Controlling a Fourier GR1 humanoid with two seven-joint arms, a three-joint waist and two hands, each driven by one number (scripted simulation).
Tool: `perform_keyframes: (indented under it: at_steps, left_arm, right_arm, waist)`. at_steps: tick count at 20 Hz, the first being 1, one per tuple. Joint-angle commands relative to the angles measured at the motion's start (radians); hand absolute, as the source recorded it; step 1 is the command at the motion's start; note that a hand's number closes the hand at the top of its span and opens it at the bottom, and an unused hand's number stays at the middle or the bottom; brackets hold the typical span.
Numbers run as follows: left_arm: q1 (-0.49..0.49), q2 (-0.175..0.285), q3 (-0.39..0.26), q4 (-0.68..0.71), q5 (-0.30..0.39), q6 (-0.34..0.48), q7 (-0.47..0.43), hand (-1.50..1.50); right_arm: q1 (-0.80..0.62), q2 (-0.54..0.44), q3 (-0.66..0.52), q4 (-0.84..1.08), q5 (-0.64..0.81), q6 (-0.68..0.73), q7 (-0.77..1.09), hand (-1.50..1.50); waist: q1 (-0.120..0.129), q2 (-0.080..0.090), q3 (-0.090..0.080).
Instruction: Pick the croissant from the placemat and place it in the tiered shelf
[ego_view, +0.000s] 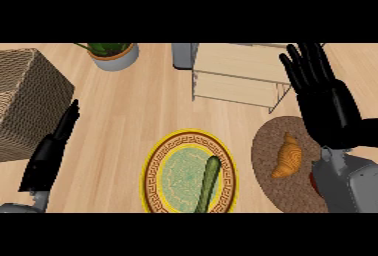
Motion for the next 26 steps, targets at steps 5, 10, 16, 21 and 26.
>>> perform_keyframes:
  at_steps: [5, 10, 16, 21, 26]
  left_arm:
    - [0.094, -0.096, 0.081, 0.093, 0.163, 0.030, 0.131, 0.00]
    - [0.161, -0.160, 0.096, 0.110, 0.269, 0.005, 0.175, 0.00]
    - [0.037, -0.139, 0.113, 0.175, 0.314, -0.086, 0.253, 0.00]
    - [-0.001, -0.158, 0.103, 0.209, 0.289, -0.081, 0.262, 0.00]
    - [-0.005, -0.177, 0.093, 0.258, 0.268, -0.109, 0.216, 0.00]
  right_arm:
    - [0.238, -0.296, -0.194, 0.031, 0.357, -0.217, 0.017, 1.50]
    - [0.516, -0.327, -0.299, 0.192, 0.490, -0.400, 0.175, 1.50]
    - [0.853, -0.273, -0.249, -0.202, 0.571, -0.421, 0.196, -1.50]
    - [0.987, -0.312, -0.174, -0.461, 0.607, -0.303, 0.391, -1.50]
    - [0.926, -0.370, -0.094, -0.629, 0.731, -0.222, 0.704, -1.50]
  waist:
    - [-0.093, 0.022, -0.012]
    - [-0.106, 0.023, -0.008]
    - [-0.012, 0.022, -0.003]
    - [0.010, 0.025, -0.004]
    - [0.041, 0.033, -0.005]
